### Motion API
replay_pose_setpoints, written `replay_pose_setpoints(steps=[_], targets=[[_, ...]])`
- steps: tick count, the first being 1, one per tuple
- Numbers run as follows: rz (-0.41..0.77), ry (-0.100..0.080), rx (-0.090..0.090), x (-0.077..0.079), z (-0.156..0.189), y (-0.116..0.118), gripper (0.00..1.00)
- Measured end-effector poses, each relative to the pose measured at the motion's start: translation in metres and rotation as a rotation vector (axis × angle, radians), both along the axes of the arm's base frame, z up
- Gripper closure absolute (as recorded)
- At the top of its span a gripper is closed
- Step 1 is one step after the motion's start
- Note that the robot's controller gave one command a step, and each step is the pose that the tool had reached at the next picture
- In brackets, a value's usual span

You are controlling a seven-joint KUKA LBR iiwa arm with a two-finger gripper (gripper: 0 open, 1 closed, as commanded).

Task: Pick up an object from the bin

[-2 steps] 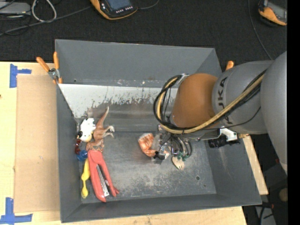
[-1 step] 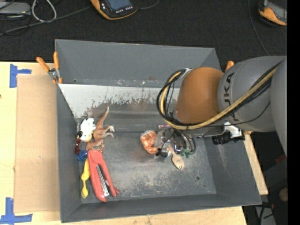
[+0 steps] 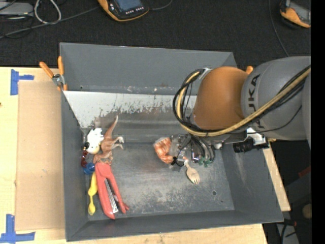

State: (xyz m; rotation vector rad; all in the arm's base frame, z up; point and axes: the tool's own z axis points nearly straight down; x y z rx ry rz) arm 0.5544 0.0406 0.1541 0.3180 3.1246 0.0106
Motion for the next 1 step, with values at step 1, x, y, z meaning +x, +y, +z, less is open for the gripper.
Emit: replay_pose_setpoints(steps=[1], targets=[[0.000,0.004,0.000,-0.0008,0.0159,-0.0001,1.00]])
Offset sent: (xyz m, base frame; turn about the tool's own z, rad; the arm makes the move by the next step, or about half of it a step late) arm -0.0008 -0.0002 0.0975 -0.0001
